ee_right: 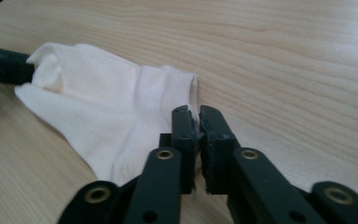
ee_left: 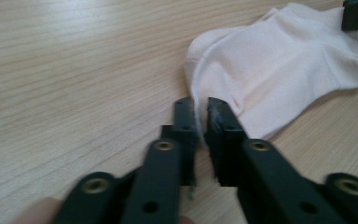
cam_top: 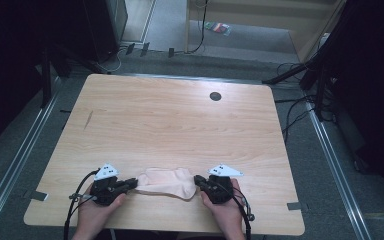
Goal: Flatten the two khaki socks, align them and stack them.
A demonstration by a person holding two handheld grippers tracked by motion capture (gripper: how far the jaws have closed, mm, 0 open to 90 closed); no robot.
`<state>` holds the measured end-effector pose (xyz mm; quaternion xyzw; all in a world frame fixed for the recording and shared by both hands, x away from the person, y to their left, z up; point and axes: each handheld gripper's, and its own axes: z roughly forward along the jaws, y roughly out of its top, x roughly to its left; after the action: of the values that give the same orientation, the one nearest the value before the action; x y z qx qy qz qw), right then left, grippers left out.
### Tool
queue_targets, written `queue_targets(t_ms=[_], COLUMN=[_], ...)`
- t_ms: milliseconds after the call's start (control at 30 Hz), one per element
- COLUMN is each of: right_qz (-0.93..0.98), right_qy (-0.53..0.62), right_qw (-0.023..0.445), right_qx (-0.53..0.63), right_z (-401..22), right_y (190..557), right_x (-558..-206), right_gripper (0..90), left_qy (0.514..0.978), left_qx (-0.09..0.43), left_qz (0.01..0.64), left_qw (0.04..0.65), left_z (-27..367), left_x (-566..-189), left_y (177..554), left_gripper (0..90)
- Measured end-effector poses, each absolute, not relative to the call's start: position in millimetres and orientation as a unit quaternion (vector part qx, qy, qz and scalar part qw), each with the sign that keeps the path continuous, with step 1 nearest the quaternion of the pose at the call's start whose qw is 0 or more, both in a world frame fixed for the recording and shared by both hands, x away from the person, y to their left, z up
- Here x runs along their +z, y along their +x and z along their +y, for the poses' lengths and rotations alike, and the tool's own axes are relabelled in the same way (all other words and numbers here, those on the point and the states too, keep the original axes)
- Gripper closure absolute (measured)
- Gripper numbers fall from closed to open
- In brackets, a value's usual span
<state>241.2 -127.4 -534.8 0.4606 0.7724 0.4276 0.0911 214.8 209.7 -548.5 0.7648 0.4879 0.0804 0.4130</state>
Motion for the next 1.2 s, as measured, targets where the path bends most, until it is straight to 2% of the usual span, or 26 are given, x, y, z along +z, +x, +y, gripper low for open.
queue_targets(t_ms=[133,233,367,467,567,667,900,1200], right_qz=[0.763,0.764,0.766,0.766,0.766,0.765,0.756,0.762], right_qy=[0.463,0.461,0.464,0.465,0.461,0.454,0.443,0.461], right_qw=[0.089,0.083,0.083,0.093,0.091,0.095,0.111,0.122], right_qx=[0.443,0.445,0.438,0.433,0.439,0.446,0.469,0.439], right_z=[-128.4,-126.6,-123.0,-122.1,-122.2,-120.4,-117.3,-119.8], right_y=[242.0,243.1,243.2,242.3,241.2,239.3,235.3,244.1], right_x=[-534.3,-535.8,-538.2,-538.0,-535.6,-531.8,-520.9,-534.6], right_gripper=[69.3,69.1,73.4,86.9,89.3,89.8,89.9,90.0], left_qy=[0.763,0.756,0.756,0.752,0.752,0.749,0.730,0.758], left_qx=[0.082,0.079,0.072,0.072,0.079,0.086,0.100,0.097], left_qz=[0.488,0.485,0.478,0.475,0.470,0.470,0.475,0.473], left_qw=[0.417,0.432,0.442,0.451,0.455,0.459,0.481,0.438], left_z=[209.7,210.1,207.9,207.1,207.5,208.8,215.8,211.5], left_x=[-549.6,-548.5,-547.4,-545.8,-542.3,-539.3,-533.3,-543.6], left_y=[213.9,214.4,216.7,216.8,216.1,215.0,212.4,215.9], left_gripper=[65.4,62.4,66.3,75.1,84.3,89.7,90.0,90.0])
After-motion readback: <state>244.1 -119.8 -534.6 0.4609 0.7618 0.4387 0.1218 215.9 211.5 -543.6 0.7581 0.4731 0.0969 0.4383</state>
